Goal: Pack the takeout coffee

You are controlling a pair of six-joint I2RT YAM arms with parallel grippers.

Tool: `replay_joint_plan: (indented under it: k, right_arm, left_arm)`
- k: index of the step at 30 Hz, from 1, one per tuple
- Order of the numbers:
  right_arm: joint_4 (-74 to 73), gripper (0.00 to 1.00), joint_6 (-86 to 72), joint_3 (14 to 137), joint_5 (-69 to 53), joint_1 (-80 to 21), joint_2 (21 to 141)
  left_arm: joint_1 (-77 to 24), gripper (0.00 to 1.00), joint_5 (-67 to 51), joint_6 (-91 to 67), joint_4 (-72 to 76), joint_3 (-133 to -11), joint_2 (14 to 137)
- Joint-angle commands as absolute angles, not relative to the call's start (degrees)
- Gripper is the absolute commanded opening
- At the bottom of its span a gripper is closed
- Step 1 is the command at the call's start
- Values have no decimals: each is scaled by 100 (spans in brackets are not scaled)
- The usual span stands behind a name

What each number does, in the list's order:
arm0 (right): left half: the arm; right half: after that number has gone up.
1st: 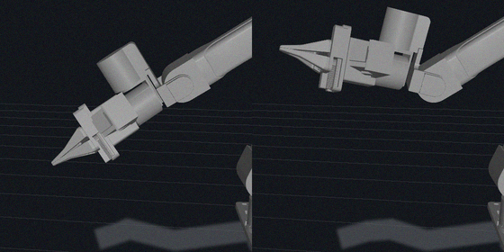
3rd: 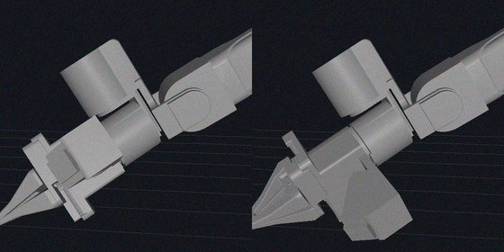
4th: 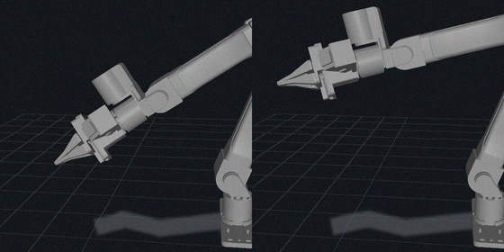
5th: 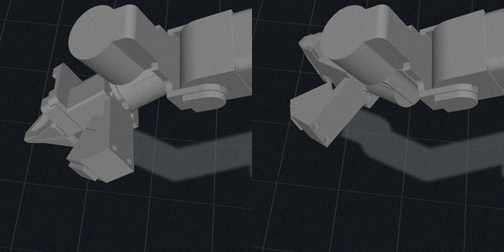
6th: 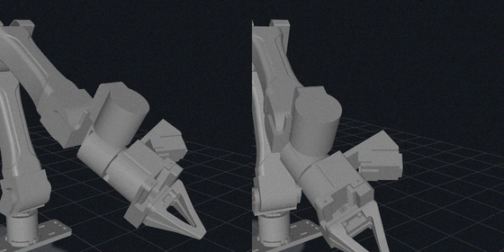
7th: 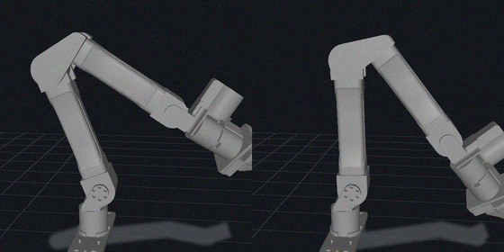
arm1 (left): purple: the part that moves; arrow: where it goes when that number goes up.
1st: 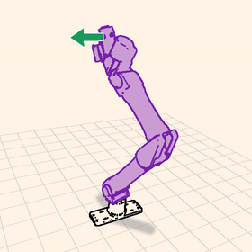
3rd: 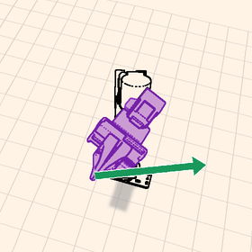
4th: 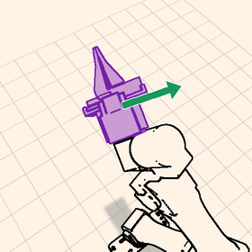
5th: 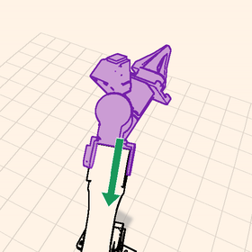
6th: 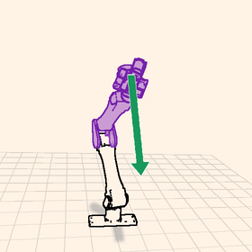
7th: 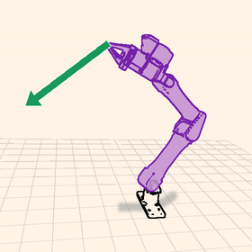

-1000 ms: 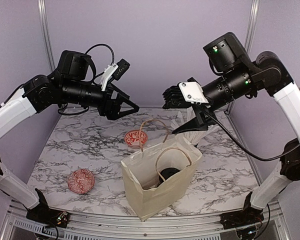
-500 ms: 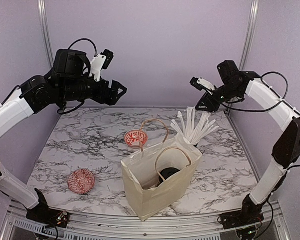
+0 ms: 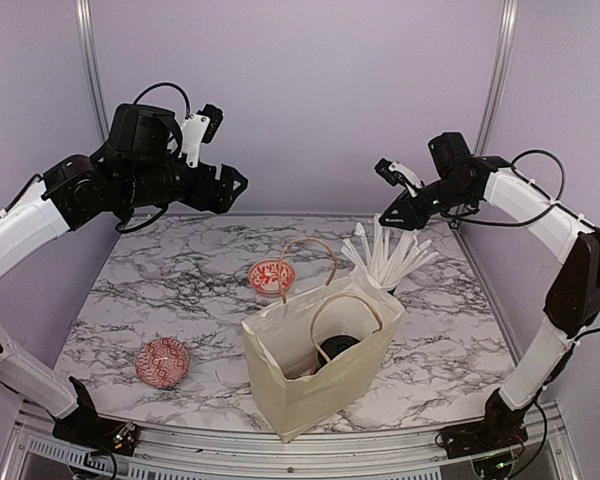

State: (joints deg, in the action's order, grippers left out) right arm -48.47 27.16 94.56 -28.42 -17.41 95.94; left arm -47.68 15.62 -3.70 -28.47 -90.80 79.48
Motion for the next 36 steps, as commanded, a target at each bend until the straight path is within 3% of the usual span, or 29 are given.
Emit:
replay_joint_plan:
  k: [1, 13, 18, 36]
  right_arm:
    - [-4648, 30, 2610, 9675, -3024, -1765, 9567]
    - [-4694, 25, 2670, 9754, -3047, -1925, 9817]
    - [-4775, 11, 2697, 9849, -2910, -2040, 9852]
    - [-4860, 17, 2560, 9809, -2597, -2096, 9949]
  left_arm:
    - [-4718, 93, 1595, -400, -2690, -9026, 7913]
    - [-4676, 93, 1529, -401, -2666, -8953, 7954]
    - [-4650, 93, 1486, -419, -2663, -8892, 7958]
    - [-4622, 93, 1346, -465, -2657, -8733, 7918]
